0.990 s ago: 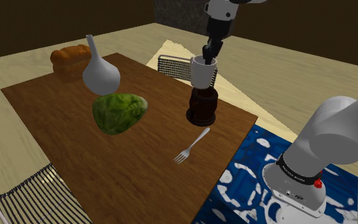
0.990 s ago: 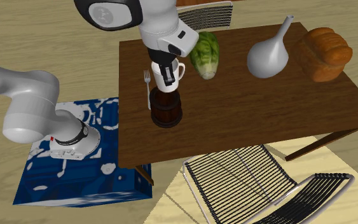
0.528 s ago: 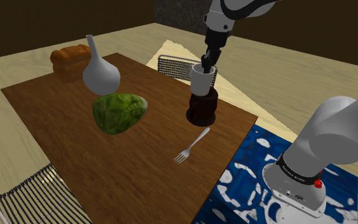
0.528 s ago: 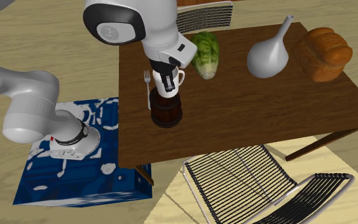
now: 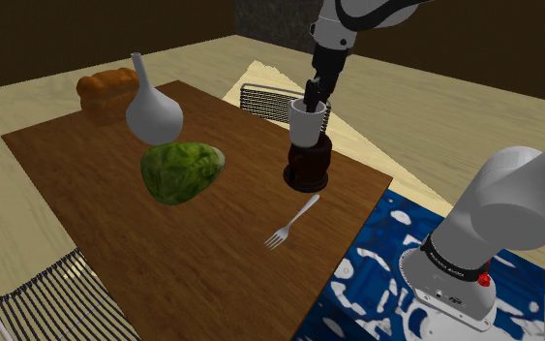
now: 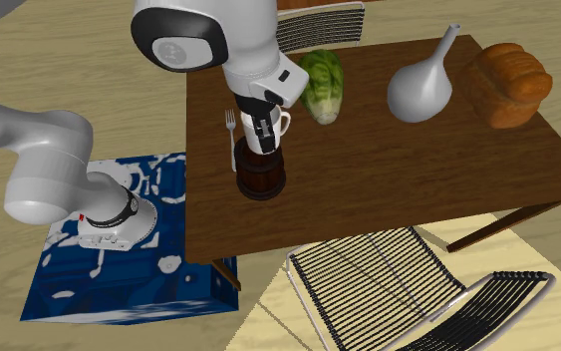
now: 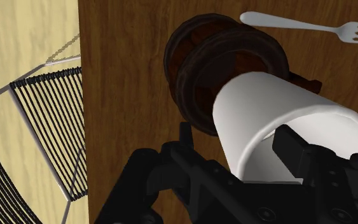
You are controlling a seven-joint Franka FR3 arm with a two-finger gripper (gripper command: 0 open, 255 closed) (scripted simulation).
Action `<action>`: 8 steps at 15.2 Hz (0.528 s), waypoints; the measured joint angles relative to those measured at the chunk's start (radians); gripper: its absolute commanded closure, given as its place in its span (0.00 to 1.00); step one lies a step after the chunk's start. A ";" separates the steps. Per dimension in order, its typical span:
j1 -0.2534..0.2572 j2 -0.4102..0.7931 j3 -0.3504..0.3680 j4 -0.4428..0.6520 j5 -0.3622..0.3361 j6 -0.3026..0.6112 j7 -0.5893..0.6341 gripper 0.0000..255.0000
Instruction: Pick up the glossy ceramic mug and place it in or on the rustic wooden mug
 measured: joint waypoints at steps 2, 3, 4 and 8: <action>0.000 0.000 0.000 0.000 0.000 0.000 0.000 0.00; 0.000 0.000 0.000 0.000 0.000 0.000 0.000 0.00; 0.000 0.000 0.000 0.000 0.000 0.000 0.000 0.00; -0.002 -0.021 -0.004 0.078 -0.004 -0.098 0.002 0.00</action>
